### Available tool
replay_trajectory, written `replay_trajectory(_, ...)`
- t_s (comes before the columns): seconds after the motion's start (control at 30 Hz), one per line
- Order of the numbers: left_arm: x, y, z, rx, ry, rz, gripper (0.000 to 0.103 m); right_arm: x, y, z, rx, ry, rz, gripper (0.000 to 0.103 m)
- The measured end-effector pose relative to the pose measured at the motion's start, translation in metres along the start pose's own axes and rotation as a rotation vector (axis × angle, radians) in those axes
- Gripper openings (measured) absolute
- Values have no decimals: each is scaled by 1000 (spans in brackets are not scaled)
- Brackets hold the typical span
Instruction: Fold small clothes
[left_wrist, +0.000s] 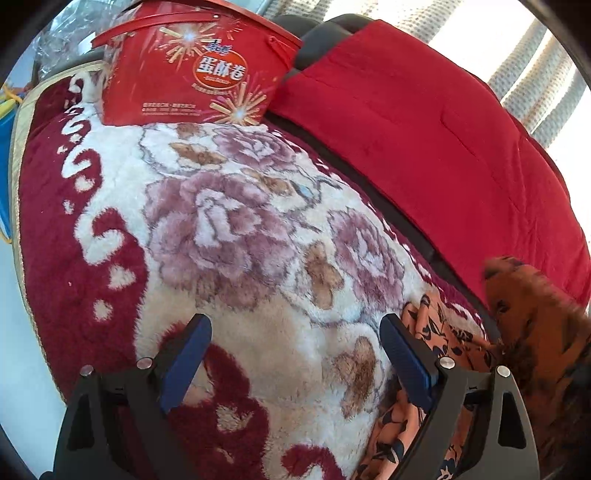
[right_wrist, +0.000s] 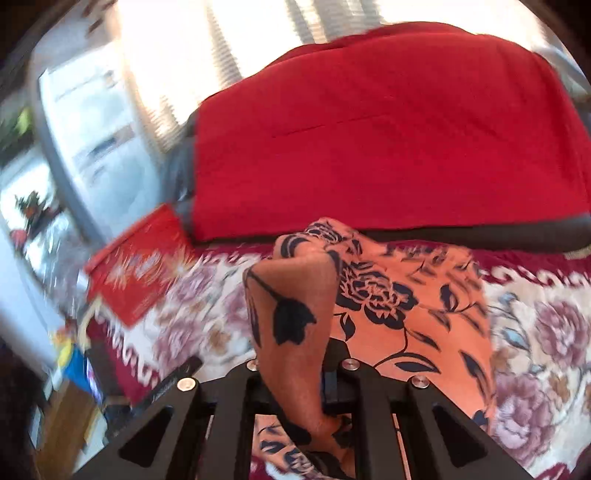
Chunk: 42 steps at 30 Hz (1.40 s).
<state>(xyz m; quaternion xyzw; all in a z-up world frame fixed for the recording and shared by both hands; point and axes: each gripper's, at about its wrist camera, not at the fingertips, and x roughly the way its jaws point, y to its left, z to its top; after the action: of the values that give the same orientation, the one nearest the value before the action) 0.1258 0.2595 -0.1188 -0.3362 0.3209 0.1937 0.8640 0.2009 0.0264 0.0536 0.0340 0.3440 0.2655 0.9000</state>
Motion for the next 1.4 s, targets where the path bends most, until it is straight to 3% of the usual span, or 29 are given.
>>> replay_trajectory(0.13,1,6,3,-15,6,4,92,80,13,-61,-91,254,-79,11)
replay_trajectory(0.37,1,5,3,-9,-1,7,92,53,33,-43,-149,168,-79,11)
replay_trajectory(0.5,2,-2,0,19,3,0,92,61,33,-67,-138,183,-81,11)
replay_trajectory(0.6,-1,-1,0,30,-15,7,92,50,25,-57,-114,141,-65,11)
replay_trajectory(0.67,0,1,1,19,-14,13,92,39,35,-45,-159,100,-62,11)
replay_trajectory(0.73,2,1,1,8,-7,13,92,44,45,-47,-209,120,-65,11)
replay_trajectory(0.83,4,-2,0,20,-1,12,92,70,47,-77,-252,200,-90,17)
replay_trajectory(0.93,1,-6,-2,48,-15,7,92,68,55,-92,-338,138,-110,27)
replay_trajectory(1.0,-1,-6,-2,55,-27,6,92,61,55,-91,-310,147,-61,45)
replay_trajectory(1.03,-2,-6,-2,55,-27,1,92,57,53,-90,-286,150,-25,64)
replay_trajectory(1.07,-2,-6,-2,55,-28,-5,92,52,51,-92,-264,141,-11,67)
replay_trajectory(1.17,-10,-12,-5,77,-47,-63,92,25,40,-101,-184,106,18,67)
replay_trajectory(1.27,-28,-31,-16,183,-77,-166,92,-10,21,-115,-82,68,43,67)
replay_trajectory(1.33,-33,-48,-29,286,-41,-216,92,-29,7,-124,-27,56,46,70)
replay_trajectory(1.4,-27,-59,-44,357,51,-219,89,-46,-11,-133,31,54,39,70)
